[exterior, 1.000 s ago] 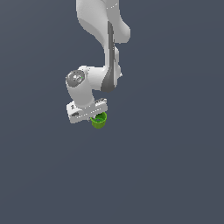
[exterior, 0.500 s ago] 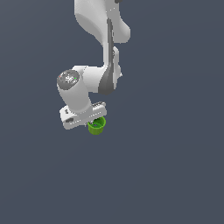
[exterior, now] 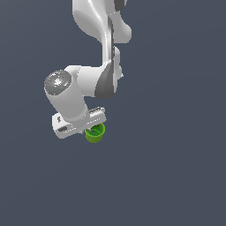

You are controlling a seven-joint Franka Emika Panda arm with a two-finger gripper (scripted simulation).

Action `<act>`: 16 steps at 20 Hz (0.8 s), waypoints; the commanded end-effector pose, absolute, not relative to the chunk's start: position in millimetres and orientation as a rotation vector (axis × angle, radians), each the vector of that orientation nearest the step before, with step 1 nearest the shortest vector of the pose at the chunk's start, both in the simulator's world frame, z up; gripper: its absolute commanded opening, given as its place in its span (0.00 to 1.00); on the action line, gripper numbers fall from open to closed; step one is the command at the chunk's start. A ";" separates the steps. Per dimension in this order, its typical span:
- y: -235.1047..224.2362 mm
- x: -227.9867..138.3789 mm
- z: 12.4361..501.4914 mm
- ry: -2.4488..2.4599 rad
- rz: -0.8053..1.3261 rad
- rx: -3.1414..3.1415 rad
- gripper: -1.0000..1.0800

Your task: Pick up the object and move it to a goal position.

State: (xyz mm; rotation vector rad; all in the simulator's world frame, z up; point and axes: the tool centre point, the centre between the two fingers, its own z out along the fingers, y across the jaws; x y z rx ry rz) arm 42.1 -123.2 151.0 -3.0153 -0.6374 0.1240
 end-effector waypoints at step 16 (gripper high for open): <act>-127.7 111.8 191.3 -0.638 0.122 -3.016 0.00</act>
